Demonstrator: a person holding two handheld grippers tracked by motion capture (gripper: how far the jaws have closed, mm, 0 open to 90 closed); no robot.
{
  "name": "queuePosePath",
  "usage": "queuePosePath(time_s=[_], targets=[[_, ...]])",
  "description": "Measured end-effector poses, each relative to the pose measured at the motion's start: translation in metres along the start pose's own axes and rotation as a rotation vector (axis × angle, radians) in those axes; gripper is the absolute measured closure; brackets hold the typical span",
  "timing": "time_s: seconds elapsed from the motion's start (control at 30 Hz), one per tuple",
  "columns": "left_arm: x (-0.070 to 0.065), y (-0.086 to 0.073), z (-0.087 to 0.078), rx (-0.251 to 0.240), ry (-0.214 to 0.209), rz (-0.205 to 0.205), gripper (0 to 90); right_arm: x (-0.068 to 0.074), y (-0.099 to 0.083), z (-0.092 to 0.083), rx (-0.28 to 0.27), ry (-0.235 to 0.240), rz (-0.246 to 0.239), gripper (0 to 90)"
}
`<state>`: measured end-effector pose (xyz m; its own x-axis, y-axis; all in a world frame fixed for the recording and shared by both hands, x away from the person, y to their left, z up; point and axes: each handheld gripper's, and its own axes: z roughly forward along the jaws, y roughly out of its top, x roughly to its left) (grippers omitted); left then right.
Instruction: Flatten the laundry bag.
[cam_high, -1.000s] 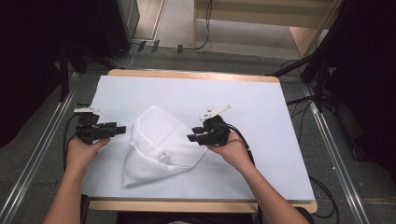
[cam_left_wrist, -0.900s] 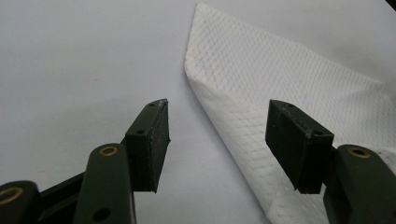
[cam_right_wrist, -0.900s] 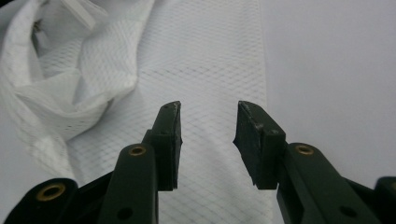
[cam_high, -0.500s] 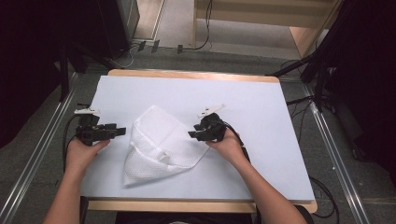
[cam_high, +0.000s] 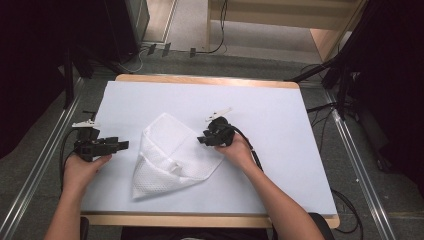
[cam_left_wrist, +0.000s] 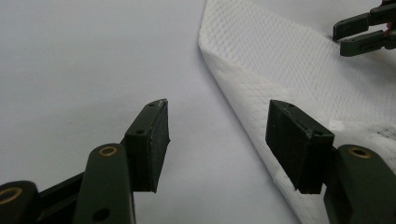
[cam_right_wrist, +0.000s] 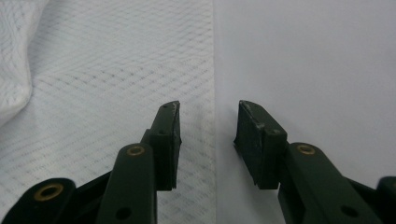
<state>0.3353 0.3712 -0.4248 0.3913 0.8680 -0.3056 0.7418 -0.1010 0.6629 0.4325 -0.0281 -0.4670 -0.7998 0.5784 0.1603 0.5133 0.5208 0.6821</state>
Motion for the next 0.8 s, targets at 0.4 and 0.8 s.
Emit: queuePosePath(time_s=[0.4, 0.8], targets=[[0.003, -0.007, -0.007, -0.004, 0.017, -0.016, 40.3, 0.013, 0.006, 0.008, 0.016, -0.012, -0.053, 90.0], [-0.001, -0.003, -0.002, 0.004, 0.0, 0.001, 40.3, -0.014, 0.003, -0.022, 0.001, -0.043, 0.017, 90.0]])
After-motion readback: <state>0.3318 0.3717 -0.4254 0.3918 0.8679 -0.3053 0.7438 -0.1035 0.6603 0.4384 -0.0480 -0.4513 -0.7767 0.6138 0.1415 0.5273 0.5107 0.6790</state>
